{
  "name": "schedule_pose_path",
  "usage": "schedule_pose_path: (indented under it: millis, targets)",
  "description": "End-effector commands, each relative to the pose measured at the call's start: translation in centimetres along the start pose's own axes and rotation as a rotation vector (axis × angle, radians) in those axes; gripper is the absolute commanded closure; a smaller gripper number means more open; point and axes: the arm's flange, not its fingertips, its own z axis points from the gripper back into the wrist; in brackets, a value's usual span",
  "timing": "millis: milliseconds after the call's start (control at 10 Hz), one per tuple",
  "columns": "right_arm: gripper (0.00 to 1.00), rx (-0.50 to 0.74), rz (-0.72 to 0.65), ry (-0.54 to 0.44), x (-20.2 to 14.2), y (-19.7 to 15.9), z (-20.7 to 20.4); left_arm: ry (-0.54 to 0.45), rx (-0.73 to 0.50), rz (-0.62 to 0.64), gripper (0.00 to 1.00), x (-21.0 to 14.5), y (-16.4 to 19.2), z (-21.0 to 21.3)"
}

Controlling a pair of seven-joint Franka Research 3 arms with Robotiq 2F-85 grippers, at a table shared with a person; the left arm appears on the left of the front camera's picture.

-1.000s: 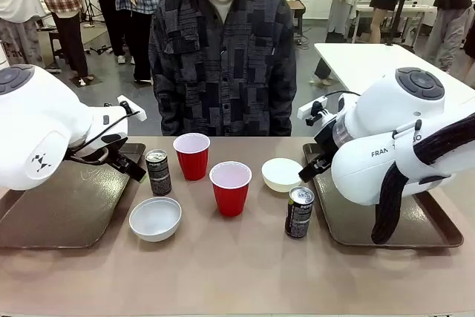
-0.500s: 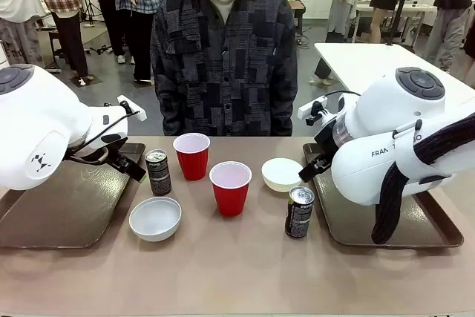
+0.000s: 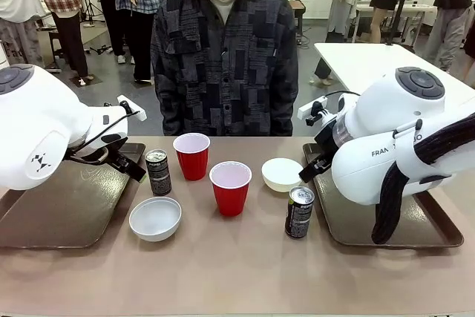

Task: Prepare tableware on both trays.
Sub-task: Pick up a Picnic Bowl from the table and place it on a Handle tray.

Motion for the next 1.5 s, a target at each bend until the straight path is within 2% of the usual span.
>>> schedule_pose_path:
  millis: [0,300,400,600,700,800,900,1400]
  targets:
    - [0.00,0.037,-0.020,0.071,0.6,1.0,3.3,0.036,-0.004,-0.040,0.00,0.0,-0.7,2.3]
    - [0.00,-0.031,-0.003,0.119,-1.9,3.3,13.2,0.144,-0.087,-0.156,0.00,-2.1,-2.1,10.8]
    - [0.00,-0.049,-0.025,0.145,-3.8,4.0,15.5,0.186,-0.130,-0.174,0.00,-3.6,-2.7,13.0]
    - [0.00,-0.105,-0.070,0.228,-8.5,5.2,18.3,0.201,-0.164,-0.174,0.00,-6.6,-3.5,16.0]
    - [0.00,-0.104,-0.091,0.271,-10.5,5.4,18.5,0.188,-0.161,-0.126,0.00,-7.8,-3.5,16.2]
    - [0.00,-0.173,-0.084,0.301,-10.8,4.8,17.1,0.136,0.014,-0.009,0.00,-7.4,-2.9,15.9]
    - [0.00,-0.076,-0.067,0.231,-3.4,4.1,20.3,0.214,-0.148,-0.164,0.00,-2.4,-3.1,17.0]
    - [0.00,-0.100,-0.070,0.244,-3.8,4.1,20.8,0.220,-0.128,-0.144,0.00,-2.4,-3.0,17.3]
